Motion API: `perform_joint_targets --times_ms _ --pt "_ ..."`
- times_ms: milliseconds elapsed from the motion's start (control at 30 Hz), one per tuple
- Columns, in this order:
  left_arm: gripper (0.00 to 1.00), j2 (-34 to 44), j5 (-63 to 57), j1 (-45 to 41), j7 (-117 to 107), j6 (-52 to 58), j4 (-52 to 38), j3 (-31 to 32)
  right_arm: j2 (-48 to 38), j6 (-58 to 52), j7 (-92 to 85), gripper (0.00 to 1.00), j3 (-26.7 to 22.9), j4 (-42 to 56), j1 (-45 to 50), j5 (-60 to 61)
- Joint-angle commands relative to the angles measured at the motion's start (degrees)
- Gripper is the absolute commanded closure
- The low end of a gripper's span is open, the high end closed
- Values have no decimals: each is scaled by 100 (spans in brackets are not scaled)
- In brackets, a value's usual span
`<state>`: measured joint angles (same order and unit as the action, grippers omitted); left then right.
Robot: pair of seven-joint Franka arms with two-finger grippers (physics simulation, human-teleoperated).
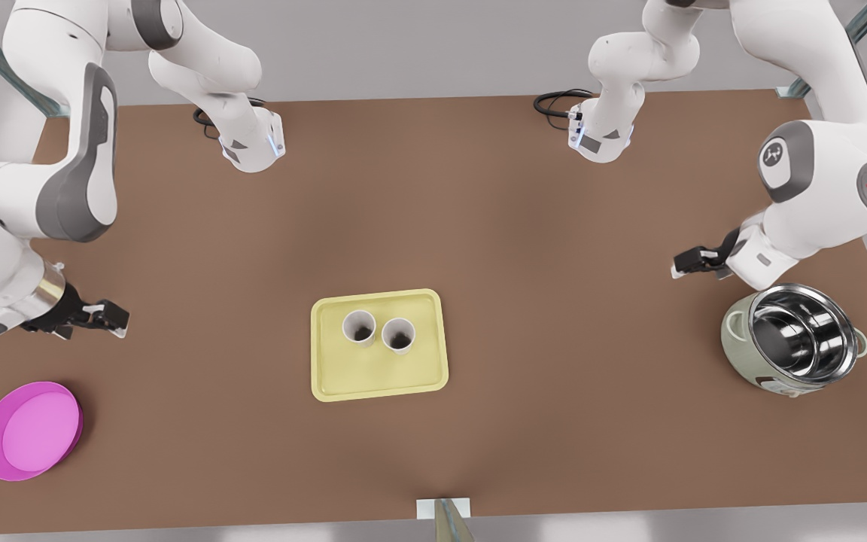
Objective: Use the left arm to pick up the white IKEA cup from the tray and place it on the middle-left position; use the right arm to pick up the white IKEA cup from the tray and place it on the middle-right position
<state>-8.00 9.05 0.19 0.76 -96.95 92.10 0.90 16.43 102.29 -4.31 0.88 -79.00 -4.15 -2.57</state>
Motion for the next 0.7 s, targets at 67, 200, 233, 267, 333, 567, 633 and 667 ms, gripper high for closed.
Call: perform_joint_targets --times_ms 67,200,233,267,333,567,633,667 --pt "0 -140 -17 -335 345 -605 -78 6 1 415 -386 0 61 7 28 -7" --pt "0 -369 -703 -2532 -2026 -526 -139 24 9 371 -386 0 228 7 521 2" --pt "0 -851 -703 -3016 -2668 -553 -560 15 36 371 -386 0 430 7 521 2" --pt "0 -1379 -685 -3086 -2906 -640 -1062 15 88 371 -386 0 658 7 521 2" --pt "0 -1582 -703 -3253 -3011 -957 -1088 15 212 379 -386 0 1054 7 538 -7" --pt "0 -3155 -896 -3614 -4347 -2019 -2222 42 897 423 -377 0 1116 -19 1399 2" --pt "0 -3708 -896 -3622 -4646 -2372 -2889 42 1134 879 -377 0 1124 -185 1584 2" --pt "0 -4033 -914 -3763 -4787 -2381 -3197 -2 1161 1144 -368 0 1124 -336 1619 20"
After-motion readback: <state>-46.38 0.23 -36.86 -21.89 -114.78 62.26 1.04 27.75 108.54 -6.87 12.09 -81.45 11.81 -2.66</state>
